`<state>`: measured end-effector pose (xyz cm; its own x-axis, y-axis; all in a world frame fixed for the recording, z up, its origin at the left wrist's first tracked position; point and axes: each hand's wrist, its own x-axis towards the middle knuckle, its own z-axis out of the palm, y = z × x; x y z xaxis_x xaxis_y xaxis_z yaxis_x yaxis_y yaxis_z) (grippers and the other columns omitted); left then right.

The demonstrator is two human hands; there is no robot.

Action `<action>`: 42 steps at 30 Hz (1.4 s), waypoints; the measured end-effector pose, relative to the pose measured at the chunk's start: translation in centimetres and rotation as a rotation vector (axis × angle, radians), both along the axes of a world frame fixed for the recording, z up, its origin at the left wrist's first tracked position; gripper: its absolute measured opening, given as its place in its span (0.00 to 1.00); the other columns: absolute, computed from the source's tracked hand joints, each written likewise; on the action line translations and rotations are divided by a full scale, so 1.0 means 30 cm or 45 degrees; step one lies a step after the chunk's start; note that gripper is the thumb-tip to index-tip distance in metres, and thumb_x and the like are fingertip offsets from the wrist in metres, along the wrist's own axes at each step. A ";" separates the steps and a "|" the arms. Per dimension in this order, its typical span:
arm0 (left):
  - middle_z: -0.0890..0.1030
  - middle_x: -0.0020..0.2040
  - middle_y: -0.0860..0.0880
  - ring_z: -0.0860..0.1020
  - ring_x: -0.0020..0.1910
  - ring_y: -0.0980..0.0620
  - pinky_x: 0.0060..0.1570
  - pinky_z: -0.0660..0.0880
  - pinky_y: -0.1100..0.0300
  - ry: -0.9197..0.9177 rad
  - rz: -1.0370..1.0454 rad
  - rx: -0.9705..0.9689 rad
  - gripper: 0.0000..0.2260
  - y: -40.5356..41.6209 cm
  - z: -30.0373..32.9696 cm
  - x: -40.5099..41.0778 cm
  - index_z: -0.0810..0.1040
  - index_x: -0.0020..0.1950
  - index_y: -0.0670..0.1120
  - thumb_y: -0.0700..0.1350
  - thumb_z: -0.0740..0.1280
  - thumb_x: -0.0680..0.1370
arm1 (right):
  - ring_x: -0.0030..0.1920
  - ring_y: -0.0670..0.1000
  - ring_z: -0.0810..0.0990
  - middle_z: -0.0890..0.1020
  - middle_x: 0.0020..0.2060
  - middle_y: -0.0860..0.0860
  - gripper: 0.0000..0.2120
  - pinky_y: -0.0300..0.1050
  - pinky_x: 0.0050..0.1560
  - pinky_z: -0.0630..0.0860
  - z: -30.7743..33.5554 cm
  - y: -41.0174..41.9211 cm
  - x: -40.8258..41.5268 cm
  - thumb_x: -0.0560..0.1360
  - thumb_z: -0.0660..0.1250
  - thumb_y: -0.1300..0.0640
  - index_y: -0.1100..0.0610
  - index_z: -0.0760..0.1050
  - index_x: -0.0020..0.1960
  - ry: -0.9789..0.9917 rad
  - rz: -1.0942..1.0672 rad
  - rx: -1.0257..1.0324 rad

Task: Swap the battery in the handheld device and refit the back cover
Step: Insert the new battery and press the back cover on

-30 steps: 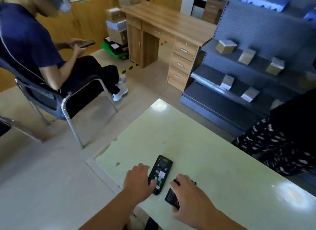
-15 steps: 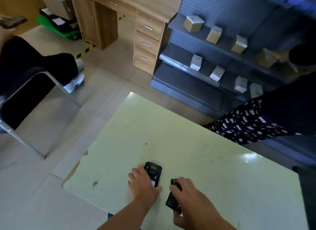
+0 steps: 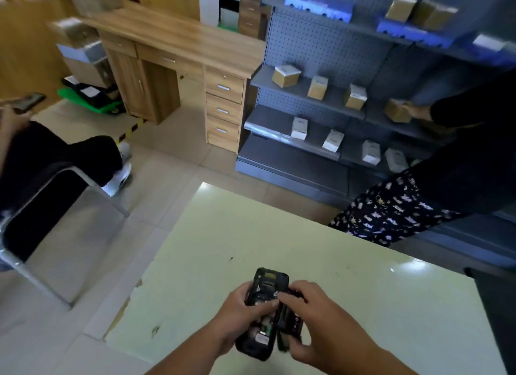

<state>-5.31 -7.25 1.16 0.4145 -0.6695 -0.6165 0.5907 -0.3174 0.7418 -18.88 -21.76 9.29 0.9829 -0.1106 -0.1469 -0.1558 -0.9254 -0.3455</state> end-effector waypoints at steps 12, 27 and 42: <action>0.86 0.48 0.44 0.85 0.43 0.44 0.36 0.81 0.55 0.504 0.120 -0.206 0.32 -0.048 0.162 -0.020 0.85 0.59 0.47 0.68 0.52 0.81 | 0.60 0.48 0.81 0.83 0.62 0.46 0.25 0.39 0.56 0.81 0.043 0.043 0.014 0.66 0.68 0.44 0.48 0.80 0.62 -0.083 0.275 -0.073; 0.87 0.50 0.40 0.86 0.46 0.42 0.45 0.81 0.52 0.623 0.206 -0.280 0.34 -0.033 0.167 -0.041 0.88 0.56 0.46 0.70 0.53 0.80 | 0.60 0.55 0.77 0.79 0.63 0.49 0.21 0.52 0.58 0.77 0.041 0.014 0.052 0.71 0.77 0.49 0.36 0.77 0.61 -0.276 0.101 -0.339; 0.81 0.65 0.38 0.78 0.60 0.39 0.54 0.79 0.48 0.612 0.196 -0.154 0.40 -0.044 0.128 0.036 0.83 0.65 0.44 0.74 0.52 0.78 | 0.74 0.54 0.68 0.72 0.72 0.51 0.17 0.57 0.78 0.59 -0.077 0.006 0.101 0.81 0.62 0.37 0.40 0.78 0.67 -0.328 -0.006 -0.031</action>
